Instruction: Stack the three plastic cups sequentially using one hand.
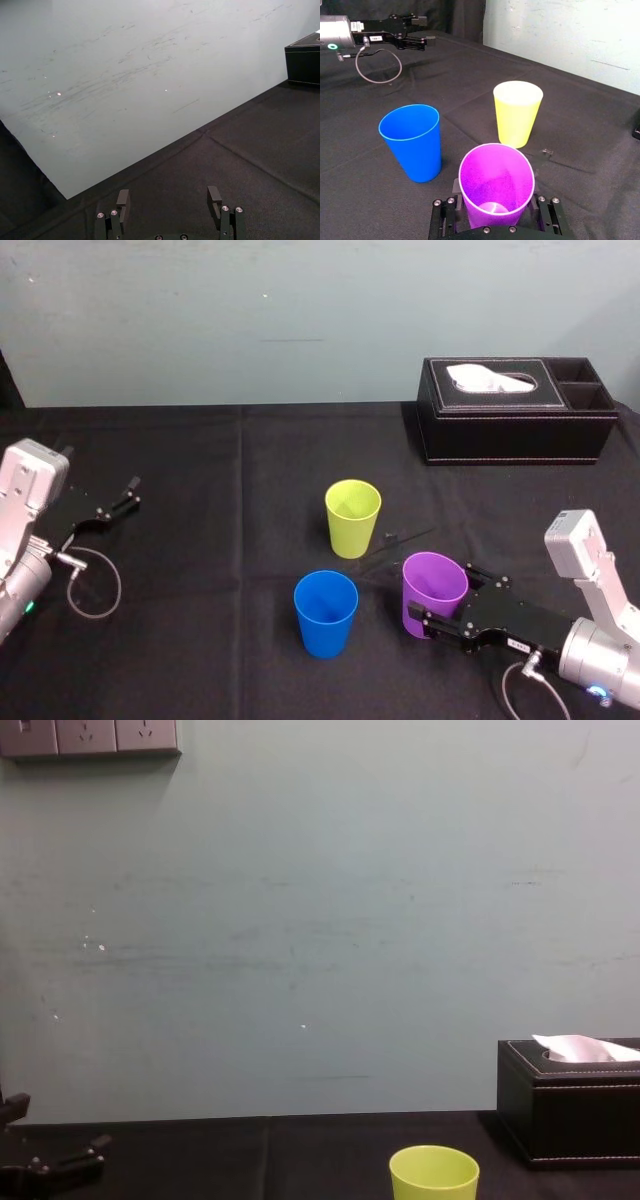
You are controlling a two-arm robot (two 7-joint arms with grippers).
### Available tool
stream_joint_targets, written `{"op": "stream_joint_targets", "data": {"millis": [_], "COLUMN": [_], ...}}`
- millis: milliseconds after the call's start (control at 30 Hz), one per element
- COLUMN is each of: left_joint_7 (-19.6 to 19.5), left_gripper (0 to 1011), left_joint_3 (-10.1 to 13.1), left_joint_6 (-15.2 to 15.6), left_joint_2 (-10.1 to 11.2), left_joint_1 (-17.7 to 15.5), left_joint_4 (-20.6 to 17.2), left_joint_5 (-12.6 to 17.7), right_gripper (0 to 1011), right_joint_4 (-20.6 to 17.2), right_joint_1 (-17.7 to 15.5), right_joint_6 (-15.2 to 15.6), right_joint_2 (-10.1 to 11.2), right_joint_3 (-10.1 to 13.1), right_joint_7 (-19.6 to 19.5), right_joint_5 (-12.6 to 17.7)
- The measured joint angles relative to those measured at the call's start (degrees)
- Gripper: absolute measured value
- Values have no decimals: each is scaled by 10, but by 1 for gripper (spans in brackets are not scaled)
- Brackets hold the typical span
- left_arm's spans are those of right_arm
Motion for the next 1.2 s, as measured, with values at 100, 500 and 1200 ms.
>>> {"op": "stream_joint_targets", "data": {"millis": [100, 500, 1200], "left_joint_7": [0, 0, 0], "left_gripper": [1011, 1012, 1012], "left_joint_3": [0, 0, 0], "left_joint_6": [0, 0, 0], "left_joint_2": [0, 0, 0], "left_joint_1": [0, 0, 0], "left_joint_4": [0, 0, 0], "left_joint_5": [0, 0, 0], "right_gripper": [735, 734, 734], "right_joint_4": [0, -1, -112], "right_joint_1": [0, -1, -46], "right_joint_6": [0, -1, 45], "right_joint_2": [0, 0, 32], "right_joint_3": [0, 0, 46], "right_joint_7": [0, 0, -52], "right_joint_5": [0, 0, -10]}}
